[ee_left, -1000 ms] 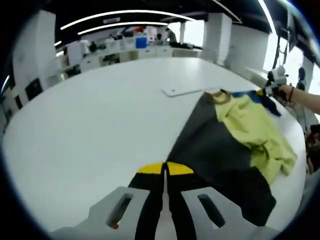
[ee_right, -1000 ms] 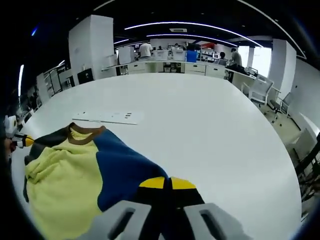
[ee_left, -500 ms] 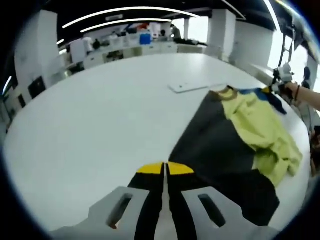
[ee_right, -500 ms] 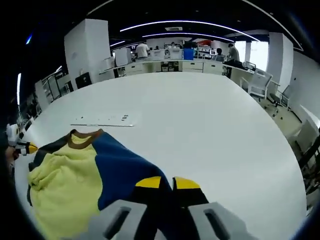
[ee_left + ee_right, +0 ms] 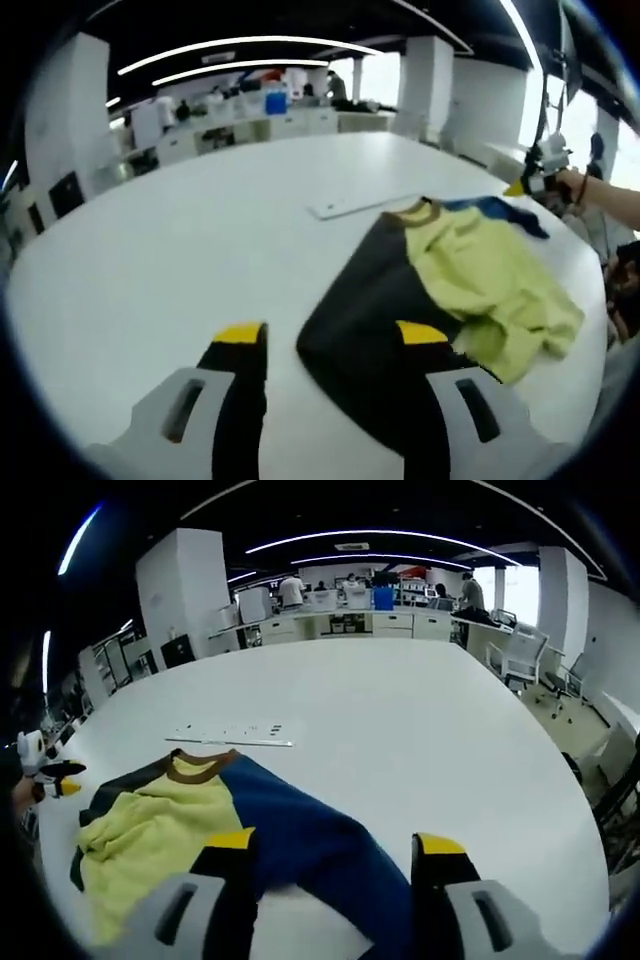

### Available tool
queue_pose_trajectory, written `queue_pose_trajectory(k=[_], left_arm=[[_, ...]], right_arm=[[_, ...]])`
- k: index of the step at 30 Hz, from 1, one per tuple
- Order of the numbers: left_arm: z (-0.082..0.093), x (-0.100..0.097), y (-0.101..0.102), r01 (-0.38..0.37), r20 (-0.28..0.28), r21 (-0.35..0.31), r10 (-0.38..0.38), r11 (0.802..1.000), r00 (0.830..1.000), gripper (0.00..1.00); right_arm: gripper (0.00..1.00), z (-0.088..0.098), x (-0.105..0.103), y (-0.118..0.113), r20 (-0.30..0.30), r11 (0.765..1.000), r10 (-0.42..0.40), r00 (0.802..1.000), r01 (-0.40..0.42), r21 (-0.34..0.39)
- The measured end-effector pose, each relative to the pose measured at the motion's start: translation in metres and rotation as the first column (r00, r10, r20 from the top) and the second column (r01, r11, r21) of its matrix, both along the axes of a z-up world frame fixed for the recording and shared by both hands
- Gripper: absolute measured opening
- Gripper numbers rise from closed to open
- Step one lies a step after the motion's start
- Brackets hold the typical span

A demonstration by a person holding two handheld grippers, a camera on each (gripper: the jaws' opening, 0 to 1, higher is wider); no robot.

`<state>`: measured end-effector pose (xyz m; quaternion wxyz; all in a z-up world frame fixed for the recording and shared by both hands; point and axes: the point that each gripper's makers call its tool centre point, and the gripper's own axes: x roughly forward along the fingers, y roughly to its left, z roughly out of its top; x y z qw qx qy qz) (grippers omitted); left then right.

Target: Fold the garment on the visible template until the final outline fits inside the template.

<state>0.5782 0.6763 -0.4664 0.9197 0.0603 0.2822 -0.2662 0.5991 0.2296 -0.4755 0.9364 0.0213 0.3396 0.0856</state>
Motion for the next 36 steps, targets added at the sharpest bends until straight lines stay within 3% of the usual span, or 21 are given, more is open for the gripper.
queue_pose_trajectory(k=[5, 11, 14, 23, 36], left_arm=[[0.002, -0.016, -0.015, 0.041, 0.013, -0.008, -0.041, 0.999, 0.999, 0.66], [-0.003, -0.042, -0.026, 0.079, 0.0, -0.002, -0.079, 0.997, 0.997, 0.71], [-0.007, -0.059, -0.031, 0.102, -0.004, 0.016, -0.102, 0.995, 0.995, 0.71], [-0.007, -0.098, -0.052, 0.11, -0.005, -0.032, -0.11, 0.993, 0.994, 0.67], [-0.033, -0.123, -0.072, 0.116, -0.021, 0.024, -0.116, 0.993, 0.993, 0.58]], right_arm=[[0.75, 0.004, -0.022, 0.013, -0.019, 0.999, 0.031, 0.999, -0.031, 0.014], [0.79, 0.008, -0.047, 0.029, -0.038, 0.995, 0.089, 0.995, -0.088, 0.036], [0.81, 0.011, -0.062, 0.039, -0.038, 0.993, 0.115, 0.993, -0.113, 0.044], [0.81, 0.004, -0.107, 0.072, -0.062, 0.981, 0.188, 0.98, -0.185, 0.061], [0.75, -0.006, -0.163, 0.11, -0.073, 0.963, 0.266, 0.961, -0.262, 0.058]])
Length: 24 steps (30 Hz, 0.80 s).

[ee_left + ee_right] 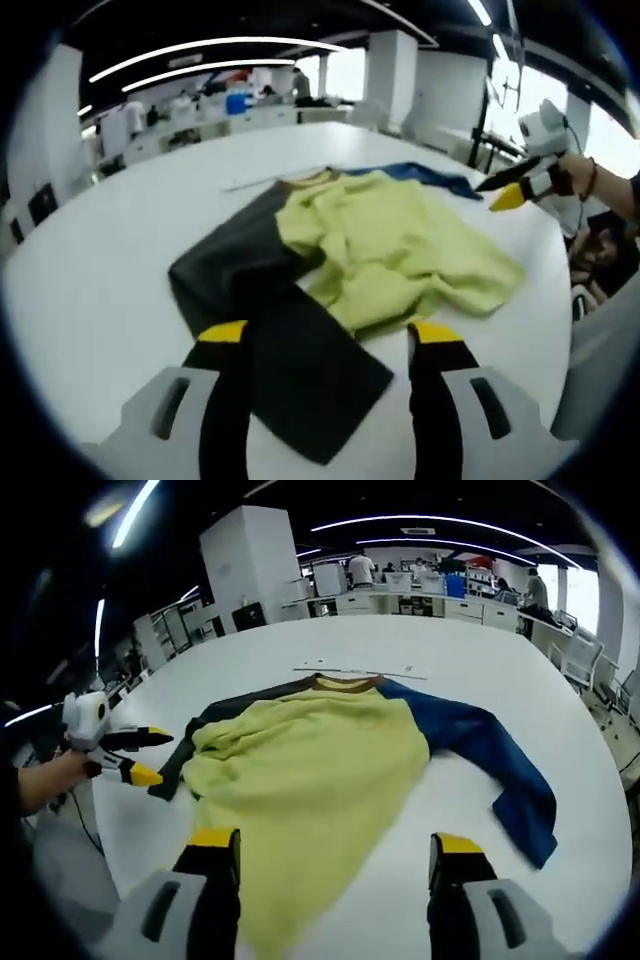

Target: Fold the garment on the visible template until the final outline fits inside the template.

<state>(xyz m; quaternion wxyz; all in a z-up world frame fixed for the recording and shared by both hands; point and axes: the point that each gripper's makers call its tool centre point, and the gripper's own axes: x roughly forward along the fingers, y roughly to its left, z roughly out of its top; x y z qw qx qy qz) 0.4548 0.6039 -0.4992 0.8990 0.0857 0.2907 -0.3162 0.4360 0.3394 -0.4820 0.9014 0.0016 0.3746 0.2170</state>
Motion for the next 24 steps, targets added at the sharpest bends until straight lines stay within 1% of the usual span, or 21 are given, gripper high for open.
queue_pose_trajectory(k=[1, 4, 7, 9, 11, 14, 17, 20, 21, 23, 24], left_arm=[[-0.002, -0.001, -0.002, 0.009, 0.007, 0.019, -0.009, 1.0, 1.0, 0.57], [-0.009, -0.002, -0.002, 0.002, 0.008, 0.044, -0.002, 0.999, 1.0, 0.55], [-0.017, -0.006, -0.005, 0.014, 0.004, 0.079, -0.014, 0.997, 1.0, 0.47], [-0.021, -0.006, -0.004, 0.014, 0.004, 0.102, -0.014, 0.995, 1.0, 0.46], [-0.022, -0.006, -0.003, 0.017, 0.01, 0.119, -0.018, 0.993, 1.0, 0.45], [-0.022, -0.007, -0.001, 0.014, 0.02, 0.132, -0.017, 0.991, 1.0, 0.43], [-0.026, -0.008, 0.001, 0.011, 0.015, 0.156, -0.013, 0.988, 1.0, 0.39], [-0.031, -0.009, 0.005, -0.01, -0.004, 0.155, 0.011, 0.988, 1.0, 0.35], [-0.033, -0.009, 0.007, -0.016, -0.008, 0.153, 0.018, 0.988, 1.0, 0.34], [-0.032, -0.008, 0.008, -0.03, -0.005, 0.142, 0.031, 0.989, 1.0, 0.32], [-0.032, -0.007, 0.009, -0.032, -0.003, 0.146, 0.033, 0.989, 0.999, 0.3]], right_arm=[[0.75, -0.001, -0.003, 0.002, 0.006, 1.0, 0.009, 1.0, -0.009, -0.007], [0.73, -0.005, -0.013, 0.007, 0.007, 1.0, 0.015, 1.0, -0.015, -0.021], [0.71, -0.01, -0.023, 0.012, -0.001, 1.0, 0.015, 1.0, -0.015, -0.023], [0.69, -0.014, -0.03, 0.016, -0.005, 1.0, 0.015, 1.0, -0.015, -0.021], [0.68, -0.018, -0.035, 0.019, -0.015, 1.0, 0.017, 1.0, -0.017, -0.02], [0.66, -0.026, -0.045, 0.024, -0.026, 0.999, 0.033, 0.999, -0.034, -0.04], [0.63, -0.034, -0.055, 0.027, -0.046, 0.997, 0.05, 0.998, -0.053, -0.063], [0.58, -0.039, -0.063, 0.029, -0.06, 0.997, 0.044, 0.997, -0.048, -0.06], [0.54, -0.038, -0.063, 0.028, -0.06, 0.999, 0.018, 0.998, -0.021, -0.047], [0.49, -0.037, -0.064, 0.028, -0.053, 0.999, 0.005, 0.999, -0.007, -0.039], [0.49, -0.038, -0.065, 0.027, -0.059, 0.999, -0.002, 0.998, -0.001, -0.041]])
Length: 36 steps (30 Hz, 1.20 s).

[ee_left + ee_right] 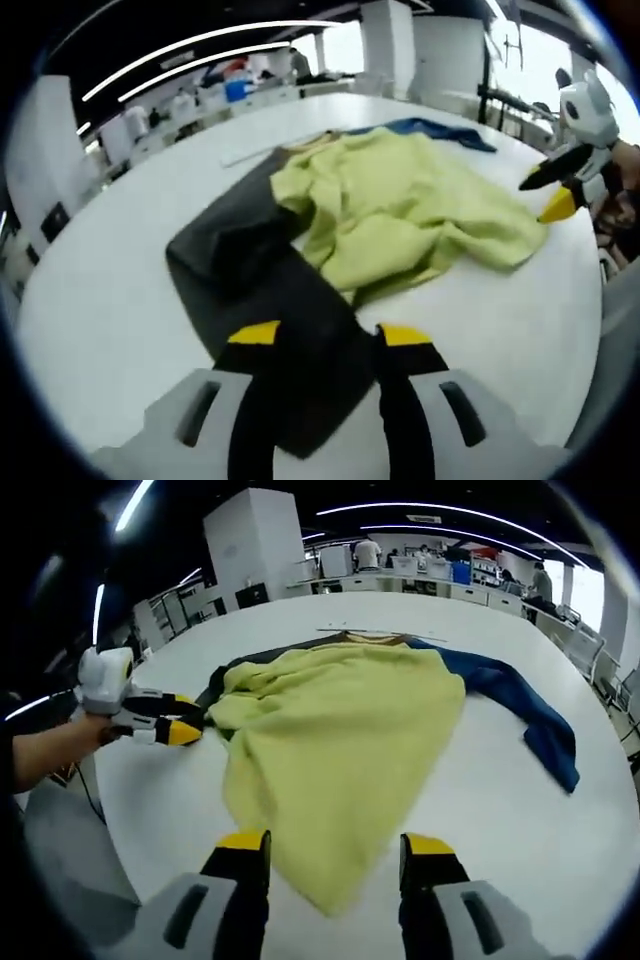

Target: Fold the garment on the visible template until the final outline fits inside the template.

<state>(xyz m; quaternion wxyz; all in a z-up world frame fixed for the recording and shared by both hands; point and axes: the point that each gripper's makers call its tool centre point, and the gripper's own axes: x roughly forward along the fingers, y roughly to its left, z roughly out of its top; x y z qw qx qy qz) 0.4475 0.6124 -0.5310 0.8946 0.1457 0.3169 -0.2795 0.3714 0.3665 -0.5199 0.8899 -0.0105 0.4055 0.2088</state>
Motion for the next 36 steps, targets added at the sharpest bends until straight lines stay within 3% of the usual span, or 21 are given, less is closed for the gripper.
queue_pose_trajectory(k=[3, 11, 18, 23, 28, 32, 36], left_arm=[[0.0, 0.001, 0.003, -0.006, 0.004, 0.015, 0.006, 1.0, 1.0, 0.26], [0.004, 0.002, 0.013, -0.053, -0.021, -0.025, 0.053, 0.998, 0.998, 0.13], [0.008, -0.002, 0.018, -0.029, -0.013, -0.013, 0.029, 0.999, 0.999, 0.06], [0.008, -0.006, 0.022, -0.017, -0.014, -0.01, 0.017, 1.0, 1.0, 0.03], [0.008, -0.01, 0.026, -0.004, -0.015, 0.006, 0.004, 1.0, 1.0, 0.03], [0.01, -0.013, 0.029, 0.007, -0.012, 0.018, -0.006, 1.0, 1.0, 0.03], [0.012, -0.016, 0.036, 0.004, -0.013, 0.008, -0.004, 1.0, 1.0, 0.01]], right_arm=[[0.49, -0.003, -0.002, -0.002, -0.01, 1.0, -0.012, 1.0, 0.012, -0.007], [0.4, -0.011, -0.013, -0.002, -0.055, 0.999, -0.045, 0.997, 0.044, -0.021], [0.34, -0.016, -0.02, 0.0, -0.081, 0.998, -0.061, 0.995, 0.059, -0.028], [0.23, -0.018, -0.018, -0.006, -0.057, 0.993, -0.062, 0.996, 0.056, -0.1], [0.16, -0.019, -0.016, -0.009, -0.055, 0.991, -0.076, 0.996, 0.069, -0.115], [0.04, -0.02, -0.015, -0.015, -0.041, 0.986, -0.084, 0.996, 0.077, -0.146], [0.0, -0.02, -0.014, -0.015, -0.027, 0.986, -0.079, 0.997, 0.074, -0.15]])
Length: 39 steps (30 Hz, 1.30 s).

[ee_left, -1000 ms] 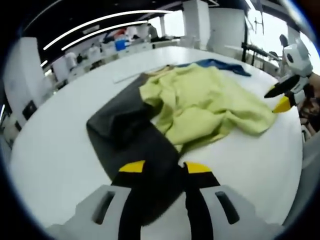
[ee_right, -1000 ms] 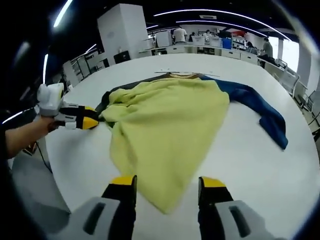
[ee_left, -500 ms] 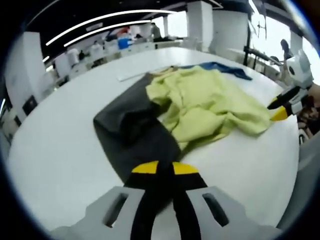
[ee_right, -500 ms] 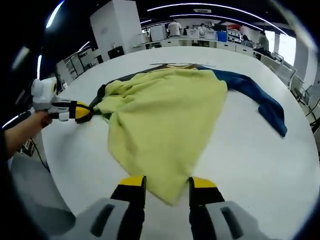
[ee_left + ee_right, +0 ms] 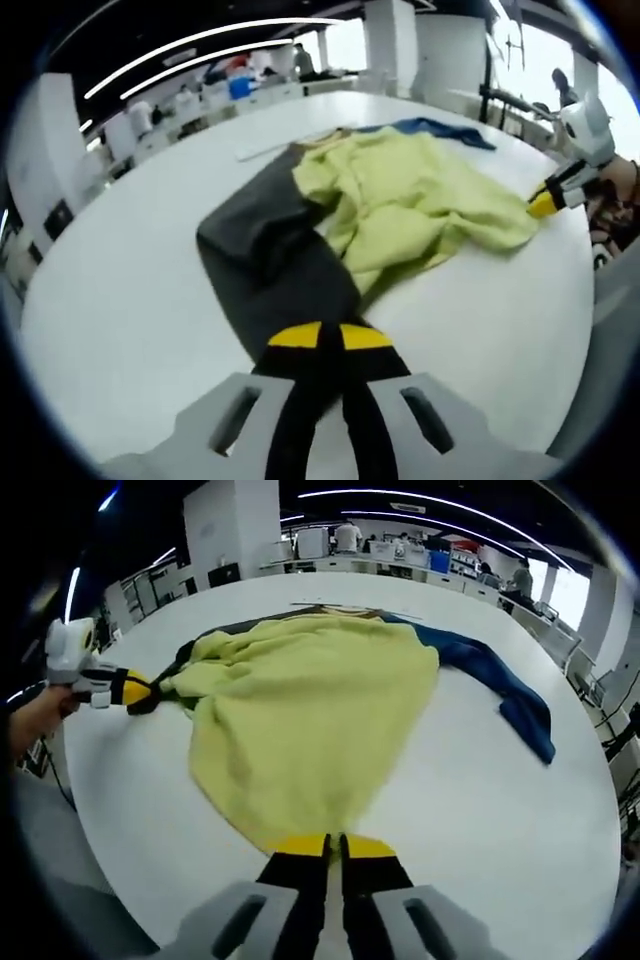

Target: Fold the garment on the visible template until the final outline fits inside the template.

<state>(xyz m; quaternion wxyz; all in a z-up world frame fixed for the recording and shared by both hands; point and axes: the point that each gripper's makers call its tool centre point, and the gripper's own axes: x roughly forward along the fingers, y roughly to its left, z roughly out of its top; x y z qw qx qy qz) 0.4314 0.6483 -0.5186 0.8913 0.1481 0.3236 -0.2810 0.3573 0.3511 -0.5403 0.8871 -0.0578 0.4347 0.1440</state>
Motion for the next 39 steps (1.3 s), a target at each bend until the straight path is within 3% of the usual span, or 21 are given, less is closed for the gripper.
queue_pose_trajectory(k=[8, 21, 32, 39], left_arm=[[-0.002, -0.002, 0.023, -0.041, -0.008, 0.025, 0.041, 0.999, 0.999, 0.0], [-0.006, 0.02, 0.079, -0.173, 0.018, 0.099, 0.172, 0.98, 0.985, 0.0], [-0.006, 0.03, 0.1, -0.221, 0.05, 0.14, 0.216, 0.965, 0.975, 0.0], [-0.006, 0.029, 0.109, -0.278, 0.043, 0.114, 0.275, 0.954, 0.961, 0.03]], right_arm=[[0.0, 0.0, -0.001, -0.001, -0.007, 1.0, 0.008, 1.0, -0.008, 0.001], [0.0, -0.001, -0.005, -0.008, -0.028, 1.0, 0.004, 1.0, -0.003, 0.01], [0.0, -0.001, -0.005, -0.008, -0.033, 1.0, 0.002, 0.999, -0.001, 0.017], [0.0, -0.001, -0.005, -0.008, -0.032, 1.0, -0.01, 0.999, 0.011, 0.023]])
